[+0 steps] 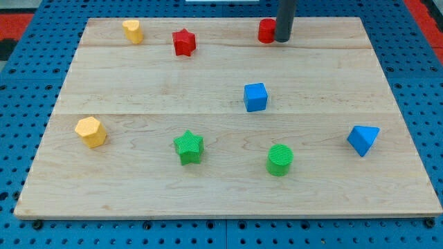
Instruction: Move the blue cube closer to the red star
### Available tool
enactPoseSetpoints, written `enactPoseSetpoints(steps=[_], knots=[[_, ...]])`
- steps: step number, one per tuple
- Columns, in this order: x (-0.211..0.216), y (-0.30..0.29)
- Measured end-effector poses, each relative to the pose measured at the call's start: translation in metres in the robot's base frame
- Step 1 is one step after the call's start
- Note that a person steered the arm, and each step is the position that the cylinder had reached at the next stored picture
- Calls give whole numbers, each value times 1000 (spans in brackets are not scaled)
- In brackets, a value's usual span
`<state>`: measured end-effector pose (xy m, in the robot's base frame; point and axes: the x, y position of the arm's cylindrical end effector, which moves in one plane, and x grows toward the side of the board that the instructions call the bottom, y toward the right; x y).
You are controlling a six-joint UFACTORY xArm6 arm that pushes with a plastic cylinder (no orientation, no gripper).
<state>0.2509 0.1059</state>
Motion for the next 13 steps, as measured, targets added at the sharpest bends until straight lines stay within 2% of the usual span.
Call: enactPoseSetpoints(steps=[1, 3, 4, 5, 6, 7, 8, 9, 11, 12, 13], knots=[[-2, -20], [153, 17], [177, -15], [177, -24], [181, -69], [152, -49], [184, -40], [193, -72], [138, -71], [107, -93], [125, -94]])
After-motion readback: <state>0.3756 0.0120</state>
